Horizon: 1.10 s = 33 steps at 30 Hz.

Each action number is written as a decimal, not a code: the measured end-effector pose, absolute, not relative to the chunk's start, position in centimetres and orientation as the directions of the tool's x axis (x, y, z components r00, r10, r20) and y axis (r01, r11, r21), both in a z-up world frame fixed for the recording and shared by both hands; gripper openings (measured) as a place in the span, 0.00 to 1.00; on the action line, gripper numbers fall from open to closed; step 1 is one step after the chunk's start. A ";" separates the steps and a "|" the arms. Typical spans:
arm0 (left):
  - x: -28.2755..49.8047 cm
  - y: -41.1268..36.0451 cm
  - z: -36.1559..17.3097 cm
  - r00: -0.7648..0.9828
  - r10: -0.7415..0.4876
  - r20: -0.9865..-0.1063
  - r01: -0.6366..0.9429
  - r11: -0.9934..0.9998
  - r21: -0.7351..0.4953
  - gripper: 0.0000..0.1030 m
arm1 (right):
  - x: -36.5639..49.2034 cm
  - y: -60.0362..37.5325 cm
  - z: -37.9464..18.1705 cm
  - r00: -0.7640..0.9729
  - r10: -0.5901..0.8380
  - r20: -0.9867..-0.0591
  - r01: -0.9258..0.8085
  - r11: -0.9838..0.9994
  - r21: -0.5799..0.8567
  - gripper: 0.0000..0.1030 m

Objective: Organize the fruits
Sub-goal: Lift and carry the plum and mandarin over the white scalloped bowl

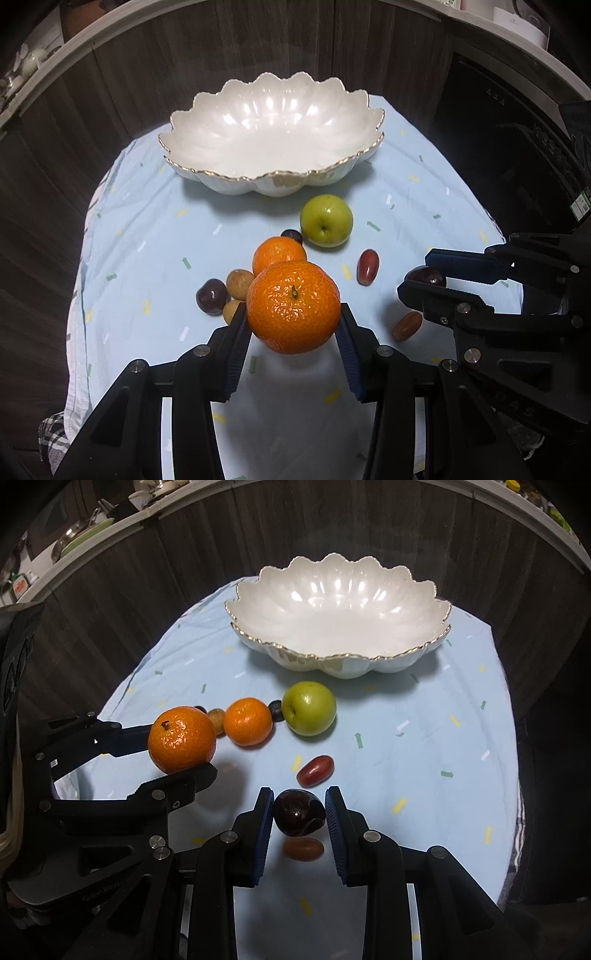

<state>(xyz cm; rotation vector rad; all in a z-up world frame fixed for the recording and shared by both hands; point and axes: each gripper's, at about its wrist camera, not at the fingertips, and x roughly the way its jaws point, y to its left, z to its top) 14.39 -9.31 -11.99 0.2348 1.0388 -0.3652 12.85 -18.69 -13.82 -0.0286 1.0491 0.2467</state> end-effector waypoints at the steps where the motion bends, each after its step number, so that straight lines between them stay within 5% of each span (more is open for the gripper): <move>1: 14.4 -9.3 -11.9 0.457 -0.182 -0.870 0.401 0.916 0.019 0.44 | 12.9 -18.7 -13.6 0.477 0.189 -0.859 -0.213 0.972 0.095 0.29; 33: 19.7 -8.6 -7.1 0.537 -0.172 -0.826 0.328 0.944 0.017 0.44 | 18.1 -19.5 -7.7 0.593 0.155 -0.791 -0.177 0.982 0.060 0.29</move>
